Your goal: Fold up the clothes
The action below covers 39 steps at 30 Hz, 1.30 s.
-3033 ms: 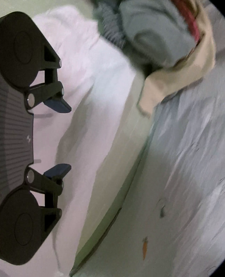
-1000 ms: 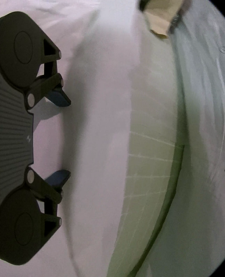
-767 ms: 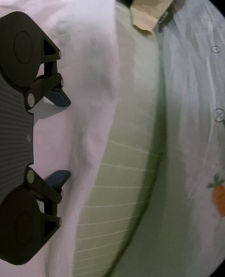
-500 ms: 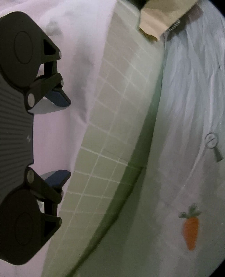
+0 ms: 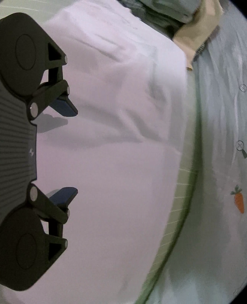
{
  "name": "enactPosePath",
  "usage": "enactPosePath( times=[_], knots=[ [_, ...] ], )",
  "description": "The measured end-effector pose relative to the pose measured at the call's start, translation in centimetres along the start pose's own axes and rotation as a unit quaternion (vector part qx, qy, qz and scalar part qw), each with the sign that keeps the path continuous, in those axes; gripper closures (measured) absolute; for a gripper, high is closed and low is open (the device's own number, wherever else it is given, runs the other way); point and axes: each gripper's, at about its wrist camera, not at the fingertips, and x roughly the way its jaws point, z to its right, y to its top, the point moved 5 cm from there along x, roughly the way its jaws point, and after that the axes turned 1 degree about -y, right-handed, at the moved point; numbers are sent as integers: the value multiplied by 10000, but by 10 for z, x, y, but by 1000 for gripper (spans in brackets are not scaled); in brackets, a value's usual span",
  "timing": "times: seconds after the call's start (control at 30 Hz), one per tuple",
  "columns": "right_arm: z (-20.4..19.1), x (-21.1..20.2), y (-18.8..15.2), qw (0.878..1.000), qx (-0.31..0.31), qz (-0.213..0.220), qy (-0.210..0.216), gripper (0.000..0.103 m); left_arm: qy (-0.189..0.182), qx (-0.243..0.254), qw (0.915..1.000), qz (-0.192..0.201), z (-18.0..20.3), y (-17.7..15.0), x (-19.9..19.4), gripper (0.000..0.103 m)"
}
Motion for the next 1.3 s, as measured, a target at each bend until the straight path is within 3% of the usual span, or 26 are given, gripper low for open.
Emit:
enactPosePath(
  times=[0.17, 0.33, 0.5, 0.6, 0.87, 0.97, 1.1, 1.3],
  knots=[
    [-30, -27, -37, 9987, -414, -55, 292, 17, -115, -61, 9999, -34, -18, -24, -20, 21],
    [-64, -24, -59, 9952, -797, -264, 509, 17, -187, -26, 9998, 106, -33, -34, -39, 21],
    [-101, -21, -69, 9914, -1081, -242, 692, 17, -324, -228, 9992, 75, -56, -54, -55, 21],
    [-122, -19, -70, 9893, -1181, -181, 839, 11, -395, -345, 9986, 9, -73, -67, -60, 21],
    [-193, -27, -80, 9775, -1651, -48, 1315, 11, -475, -327, 9983, 36, -115, -79, -71, 21],
    [-213, -28, -76, 9775, -1563, -32, 1416, 15, -497, -240, 9985, 71, -129, -81, -74, 21],
    [-233, -26, -61, 9796, -924, -163, 1779, 16, -527, -163, 9984, 81, -150, -81, -75, 21],
    [-277, -18, -58, 9859, -870, -50, 1429, 13, -557, -128, 9983, 135, -184, -83, -76, 21]
  ],
)
